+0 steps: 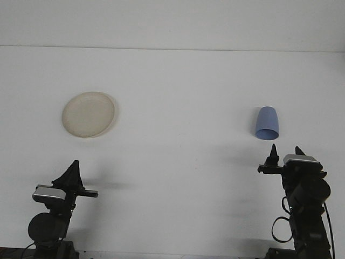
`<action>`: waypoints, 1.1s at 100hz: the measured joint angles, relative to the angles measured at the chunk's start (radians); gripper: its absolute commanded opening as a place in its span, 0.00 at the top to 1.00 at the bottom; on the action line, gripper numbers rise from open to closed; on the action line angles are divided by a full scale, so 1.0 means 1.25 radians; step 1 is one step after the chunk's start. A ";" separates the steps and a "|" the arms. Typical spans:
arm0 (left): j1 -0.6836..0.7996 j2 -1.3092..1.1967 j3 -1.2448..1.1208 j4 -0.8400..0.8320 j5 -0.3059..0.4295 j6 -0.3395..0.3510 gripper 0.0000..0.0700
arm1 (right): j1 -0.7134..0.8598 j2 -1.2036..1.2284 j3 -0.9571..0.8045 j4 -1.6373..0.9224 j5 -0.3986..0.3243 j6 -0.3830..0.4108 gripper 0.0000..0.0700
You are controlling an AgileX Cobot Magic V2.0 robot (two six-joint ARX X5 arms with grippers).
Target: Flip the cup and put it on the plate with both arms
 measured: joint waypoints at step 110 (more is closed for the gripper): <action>0.000 0.000 0.000 0.000 0.000 0.000 0.98 | -0.077 0.881 0.211 0.627 0.000 -0.234 0.56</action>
